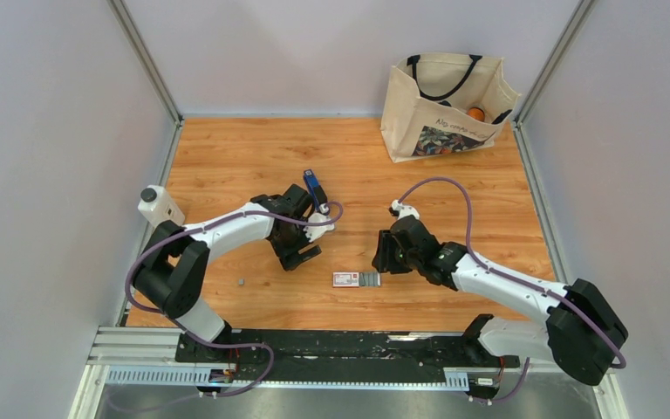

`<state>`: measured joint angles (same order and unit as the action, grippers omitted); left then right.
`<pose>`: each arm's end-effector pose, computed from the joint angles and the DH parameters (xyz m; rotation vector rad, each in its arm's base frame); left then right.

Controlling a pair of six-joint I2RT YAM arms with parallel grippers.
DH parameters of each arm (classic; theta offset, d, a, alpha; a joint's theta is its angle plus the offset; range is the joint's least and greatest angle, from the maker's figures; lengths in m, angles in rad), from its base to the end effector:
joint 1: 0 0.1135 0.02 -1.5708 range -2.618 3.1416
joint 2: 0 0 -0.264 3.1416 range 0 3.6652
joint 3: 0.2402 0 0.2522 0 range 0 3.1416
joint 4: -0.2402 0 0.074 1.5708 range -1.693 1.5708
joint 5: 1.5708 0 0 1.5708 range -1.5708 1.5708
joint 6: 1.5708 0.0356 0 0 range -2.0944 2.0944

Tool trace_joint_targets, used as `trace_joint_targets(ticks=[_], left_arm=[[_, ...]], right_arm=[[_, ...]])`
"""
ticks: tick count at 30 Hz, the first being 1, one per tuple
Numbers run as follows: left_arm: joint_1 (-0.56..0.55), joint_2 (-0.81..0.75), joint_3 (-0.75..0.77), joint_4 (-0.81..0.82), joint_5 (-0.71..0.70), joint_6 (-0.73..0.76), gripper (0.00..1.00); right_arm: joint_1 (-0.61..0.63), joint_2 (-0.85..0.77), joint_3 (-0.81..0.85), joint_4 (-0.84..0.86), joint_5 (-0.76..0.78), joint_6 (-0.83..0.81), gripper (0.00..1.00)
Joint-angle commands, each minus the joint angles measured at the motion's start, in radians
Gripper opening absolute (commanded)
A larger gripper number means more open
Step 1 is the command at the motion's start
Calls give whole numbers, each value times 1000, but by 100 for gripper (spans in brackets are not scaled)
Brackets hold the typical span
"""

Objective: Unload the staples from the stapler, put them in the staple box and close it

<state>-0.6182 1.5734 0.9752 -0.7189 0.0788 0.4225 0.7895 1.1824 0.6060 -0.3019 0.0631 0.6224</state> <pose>0.2301 -0.1671 0.1831 1.4510 2.5029 -0.1496 0.1622 0.1603 0.1903 -0.1820 2.5178 0.5302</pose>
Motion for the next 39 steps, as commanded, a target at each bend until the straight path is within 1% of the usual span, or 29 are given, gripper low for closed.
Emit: trace_joint_targets(ticks=[1, 3, 7, 15, 22, 25, 30, 35, 37, 39], left_arm=[[6, 30, 2, 10, -57, 25, 81], [6, 43, 3, 16, -56, 27, 78], [8, 63, 10, 26, -28, 25, 70], [8, 111, 16, 32, 7, 33, 53], [8, 112, 29, 24, 42, 29, 34], [8, 111, 30, 19, 55, 30, 29], [8, 100, 42, 6, 88, 19, 18], [9, 68, 101, -40, 171, -11, 10], [15, 39, 152, -72, 237, -46, 4], [31, 8, 221, -103, 330, -91, 3]], right_arm=[[-1, -33, 17, 4, 29, -15, 43], [-3, -40, 14, 6, 27, -13, 42], [-1, -40, 11, 10, 27, -10, 40], [-3, -46, 6, 10, 27, -9, 34], [-3, -52, 6, 9, 29, -9, 32], [-1, -52, 8, 6, 32, -12, 31], [-3, -50, 14, 4, 30, -15, 30], [-3, -64, 37, -9, 37, -23, 30], [-3, -82, 54, -14, 38, -30, 30], [-3, -112, 75, -9, 30, -36, 32]])
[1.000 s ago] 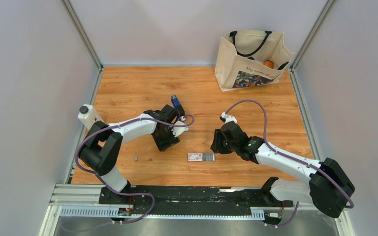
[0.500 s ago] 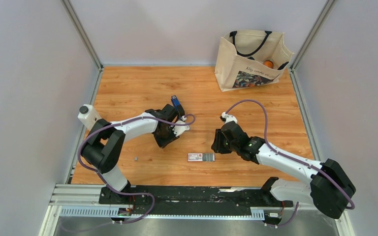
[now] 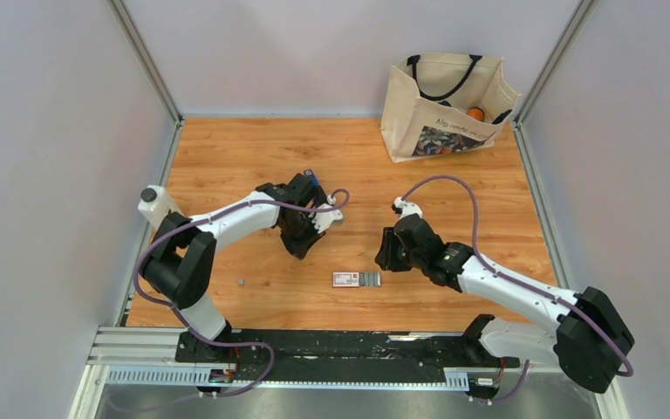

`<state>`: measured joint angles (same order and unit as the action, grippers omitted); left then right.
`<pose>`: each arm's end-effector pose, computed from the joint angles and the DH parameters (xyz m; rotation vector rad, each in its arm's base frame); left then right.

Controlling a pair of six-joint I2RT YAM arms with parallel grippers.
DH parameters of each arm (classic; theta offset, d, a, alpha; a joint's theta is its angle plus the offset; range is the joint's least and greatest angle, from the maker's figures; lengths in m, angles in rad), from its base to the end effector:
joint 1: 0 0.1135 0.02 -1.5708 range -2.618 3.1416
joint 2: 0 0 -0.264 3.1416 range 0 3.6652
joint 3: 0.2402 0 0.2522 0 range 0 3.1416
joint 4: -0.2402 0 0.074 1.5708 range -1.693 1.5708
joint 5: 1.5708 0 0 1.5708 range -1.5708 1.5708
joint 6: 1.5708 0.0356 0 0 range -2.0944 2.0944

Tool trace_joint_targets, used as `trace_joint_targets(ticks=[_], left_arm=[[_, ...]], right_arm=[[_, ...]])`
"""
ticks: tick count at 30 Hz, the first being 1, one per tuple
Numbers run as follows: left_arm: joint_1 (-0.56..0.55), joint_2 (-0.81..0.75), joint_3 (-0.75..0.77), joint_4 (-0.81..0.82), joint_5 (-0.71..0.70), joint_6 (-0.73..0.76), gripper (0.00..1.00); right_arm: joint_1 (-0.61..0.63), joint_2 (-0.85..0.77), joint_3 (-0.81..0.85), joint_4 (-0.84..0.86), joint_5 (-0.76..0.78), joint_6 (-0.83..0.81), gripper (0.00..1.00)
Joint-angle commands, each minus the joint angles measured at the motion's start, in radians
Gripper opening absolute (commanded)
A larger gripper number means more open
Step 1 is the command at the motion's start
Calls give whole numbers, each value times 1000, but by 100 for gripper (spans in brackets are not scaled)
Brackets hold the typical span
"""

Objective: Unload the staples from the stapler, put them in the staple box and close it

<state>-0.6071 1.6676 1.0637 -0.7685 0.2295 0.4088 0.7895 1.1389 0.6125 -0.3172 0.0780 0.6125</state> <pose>0.2439 -0.1793 0.1800 1.4620 2.5569 -0.3668 0.1599 0.1572 0.2003 -0.1829 2.4787 0.5358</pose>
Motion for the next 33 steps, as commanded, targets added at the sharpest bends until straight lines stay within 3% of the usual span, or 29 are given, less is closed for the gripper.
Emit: trace_joint_targets(ticks=[1, 5, 8, 13, 17, 19, 24, 33], left_arm=[[30, -103, 178, -67, 241, -102, 3], [84, -155, 340, -30, 557, -276, 3], [115, -198, 334, 166, 727, -517, 3], [145, -227, 208, 636, 873, -971, 4], [165, -221, 47, 1209, 900, -1408, 4], [165, -212, -4, 1378, 896, -1578, 4], [170, -223, -18, 1408, 896, -1620, 1], [171, -197, -54, 1627, 910, -1791, 0]], right_arm=[[-1, -82, 81, 9, 9, -28, 33], [-3, -132, 147, 55, -38, -33, 36], [-3, -154, 191, 110, -124, -22, 38], [-3, -179, 237, 199, -214, 4, 38], [-3, -192, 248, 286, -236, 30, 38], [-3, -186, 260, 338, -251, 42, 38], [-3, -171, 286, 395, -288, 76, 37], [-6, -165, 285, 406, -279, 86, 36]])
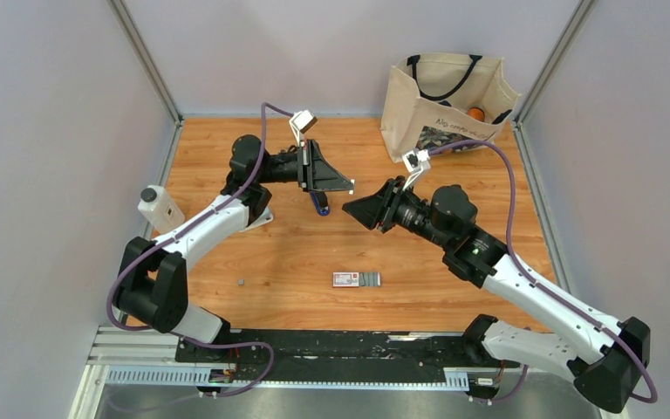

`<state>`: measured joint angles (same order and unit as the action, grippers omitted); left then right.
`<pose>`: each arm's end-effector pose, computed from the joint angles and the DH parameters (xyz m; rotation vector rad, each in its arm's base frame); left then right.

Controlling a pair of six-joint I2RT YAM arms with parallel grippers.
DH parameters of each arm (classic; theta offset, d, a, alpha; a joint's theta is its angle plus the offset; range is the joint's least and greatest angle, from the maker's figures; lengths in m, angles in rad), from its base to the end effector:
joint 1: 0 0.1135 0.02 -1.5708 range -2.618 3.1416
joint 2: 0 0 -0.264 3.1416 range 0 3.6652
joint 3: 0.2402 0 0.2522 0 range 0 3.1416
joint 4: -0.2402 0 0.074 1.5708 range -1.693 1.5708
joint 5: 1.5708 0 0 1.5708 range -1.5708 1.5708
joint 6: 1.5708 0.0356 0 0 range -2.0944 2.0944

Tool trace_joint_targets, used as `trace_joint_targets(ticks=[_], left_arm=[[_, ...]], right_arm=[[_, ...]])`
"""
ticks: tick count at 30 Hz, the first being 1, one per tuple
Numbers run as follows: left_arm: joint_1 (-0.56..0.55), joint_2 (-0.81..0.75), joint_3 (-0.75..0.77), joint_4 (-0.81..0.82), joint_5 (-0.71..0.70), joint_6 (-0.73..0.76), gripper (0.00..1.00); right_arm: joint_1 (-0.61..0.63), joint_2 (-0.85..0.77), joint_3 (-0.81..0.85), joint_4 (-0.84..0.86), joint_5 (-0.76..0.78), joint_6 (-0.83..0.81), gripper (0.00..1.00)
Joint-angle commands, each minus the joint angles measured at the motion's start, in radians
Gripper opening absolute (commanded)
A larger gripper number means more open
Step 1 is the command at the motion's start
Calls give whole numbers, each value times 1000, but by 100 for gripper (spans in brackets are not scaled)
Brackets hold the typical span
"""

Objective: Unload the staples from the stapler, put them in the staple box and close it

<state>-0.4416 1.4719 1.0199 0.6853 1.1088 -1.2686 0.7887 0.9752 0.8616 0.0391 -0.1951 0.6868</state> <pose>0.2829 -0.1690 0.3440 0.4674 1.8217 -2.0152 0.1577 0.1685 0.3558 -0.2551 1.7905 1.2549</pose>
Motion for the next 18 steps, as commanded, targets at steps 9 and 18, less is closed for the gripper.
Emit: trace_joint_targets(ticks=[9, 18], left_arm=[[7, 2, -26, 244, 42, -166, 0], [6, -1, -35, 244, 42, -160, 0]], right_arm=[[-48, -27, 7, 113, -21, 34, 39], [-71, 5, 19, 174, -72, 69, 38]])
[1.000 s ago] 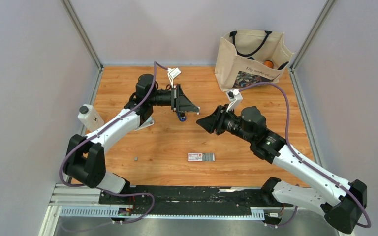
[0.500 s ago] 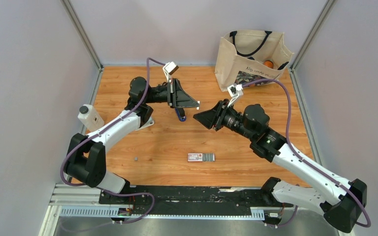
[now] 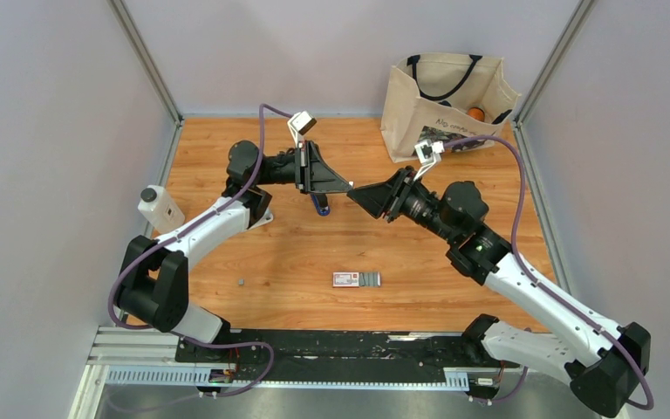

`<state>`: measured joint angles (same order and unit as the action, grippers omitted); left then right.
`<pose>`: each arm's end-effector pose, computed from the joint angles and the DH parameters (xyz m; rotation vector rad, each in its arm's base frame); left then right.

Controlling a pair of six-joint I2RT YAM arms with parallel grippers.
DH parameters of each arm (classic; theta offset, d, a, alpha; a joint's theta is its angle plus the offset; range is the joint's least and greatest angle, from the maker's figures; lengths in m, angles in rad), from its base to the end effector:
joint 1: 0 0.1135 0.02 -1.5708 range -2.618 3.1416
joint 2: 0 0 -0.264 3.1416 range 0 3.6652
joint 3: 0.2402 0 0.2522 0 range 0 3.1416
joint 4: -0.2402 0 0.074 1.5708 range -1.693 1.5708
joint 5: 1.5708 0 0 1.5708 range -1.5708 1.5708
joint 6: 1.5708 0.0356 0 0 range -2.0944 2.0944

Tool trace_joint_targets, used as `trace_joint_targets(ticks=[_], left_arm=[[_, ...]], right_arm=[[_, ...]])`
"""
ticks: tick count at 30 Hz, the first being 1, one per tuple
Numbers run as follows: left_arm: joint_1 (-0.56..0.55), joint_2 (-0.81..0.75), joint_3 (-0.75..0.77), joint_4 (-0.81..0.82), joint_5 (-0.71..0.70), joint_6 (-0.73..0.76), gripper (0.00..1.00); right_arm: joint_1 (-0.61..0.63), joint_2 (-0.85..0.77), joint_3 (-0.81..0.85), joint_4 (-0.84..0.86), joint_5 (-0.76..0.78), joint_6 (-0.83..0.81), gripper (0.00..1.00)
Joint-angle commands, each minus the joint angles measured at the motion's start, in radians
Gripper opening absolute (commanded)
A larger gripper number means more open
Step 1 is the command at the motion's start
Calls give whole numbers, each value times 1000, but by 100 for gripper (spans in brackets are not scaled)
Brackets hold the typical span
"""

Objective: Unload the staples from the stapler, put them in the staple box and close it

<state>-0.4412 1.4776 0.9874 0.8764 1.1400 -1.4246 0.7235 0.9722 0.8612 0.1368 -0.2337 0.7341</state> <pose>0.2775 -0.1668 0.3474 0.4898 1.7740 -2.0995 0.1669 0.1584 0.3669 -0.1950 1.6949 1.3058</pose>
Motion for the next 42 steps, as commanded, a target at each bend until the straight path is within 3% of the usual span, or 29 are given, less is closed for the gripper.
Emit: trace_joint_targets(ticks=[1, 7, 23, 33, 42], left_arm=[[6, -7, -3, 53, 9, -4, 0], [6, -11, -3, 45, 9, 4, 0], [6, -26, -4, 3, 6, 39, 0], [6, -31, -9, -17, 4, 61, 0], [6, -33, -1, -34, 4, 67, 21]], right_arm=[[-7, 13, 21, 83, -36, 28, 37], [-10, 45, 21, 116, -61, 54, 31], [-13, 51, -24, 150, -78, 87, 34], [-13, 48, -34, 155, -69, 90, 18], [-15, 14, -57, 122, -39, 83, 2]])
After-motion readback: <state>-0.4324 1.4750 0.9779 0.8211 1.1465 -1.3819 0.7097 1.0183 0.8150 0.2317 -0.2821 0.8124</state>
